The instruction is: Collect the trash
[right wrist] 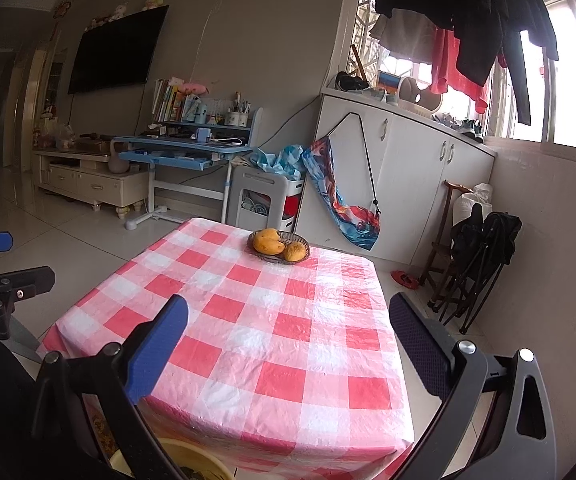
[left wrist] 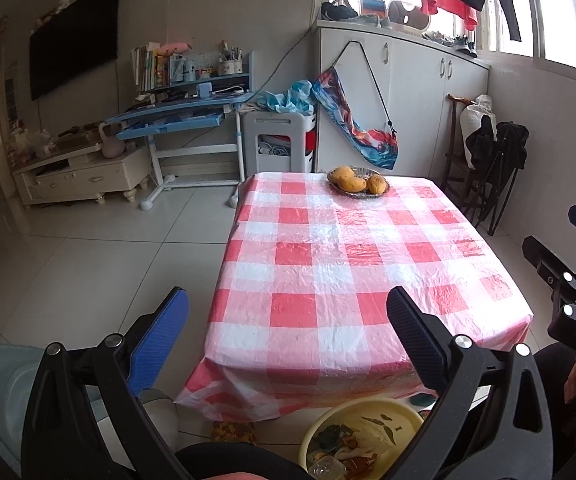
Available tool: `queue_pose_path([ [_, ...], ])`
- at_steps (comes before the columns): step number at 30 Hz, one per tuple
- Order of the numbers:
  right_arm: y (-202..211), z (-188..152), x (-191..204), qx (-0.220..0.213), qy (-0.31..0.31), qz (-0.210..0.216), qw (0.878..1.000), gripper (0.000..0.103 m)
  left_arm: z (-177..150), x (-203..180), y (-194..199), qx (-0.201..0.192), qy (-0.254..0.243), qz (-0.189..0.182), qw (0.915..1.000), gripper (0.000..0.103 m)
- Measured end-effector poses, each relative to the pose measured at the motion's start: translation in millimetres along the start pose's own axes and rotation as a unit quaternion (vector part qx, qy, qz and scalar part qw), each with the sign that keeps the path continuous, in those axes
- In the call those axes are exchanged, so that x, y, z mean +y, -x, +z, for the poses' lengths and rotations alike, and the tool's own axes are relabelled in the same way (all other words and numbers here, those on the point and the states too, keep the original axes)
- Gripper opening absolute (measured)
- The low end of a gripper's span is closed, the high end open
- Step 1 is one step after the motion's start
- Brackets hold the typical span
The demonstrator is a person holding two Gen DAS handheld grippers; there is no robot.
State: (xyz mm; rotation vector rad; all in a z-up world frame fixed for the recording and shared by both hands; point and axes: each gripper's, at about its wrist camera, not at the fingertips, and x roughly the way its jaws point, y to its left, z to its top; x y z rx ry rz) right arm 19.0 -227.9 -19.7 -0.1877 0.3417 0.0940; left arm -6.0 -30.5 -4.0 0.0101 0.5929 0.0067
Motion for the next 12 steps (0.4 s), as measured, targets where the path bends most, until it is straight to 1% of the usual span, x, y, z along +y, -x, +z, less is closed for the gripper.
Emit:
queue_pose_path([
  [3,0,-1,-8,0.0,-0.016,0.004,1.0,0.097,1,-4,-2,0.006,-0.008,0.004,0.9999,0.096],
  [6,0,0,-13,-0.002,-0.027,0.007,1.0,0.097,3,-6,-7,0.027,-0.013,0.001,0.9996,0.096],
  [12,1,0,-14,-0.002,-0.027,0.007,1.0,0.097,2,-4,-8,0.031,-0.011,-0.004,0.9995,0.096],
])
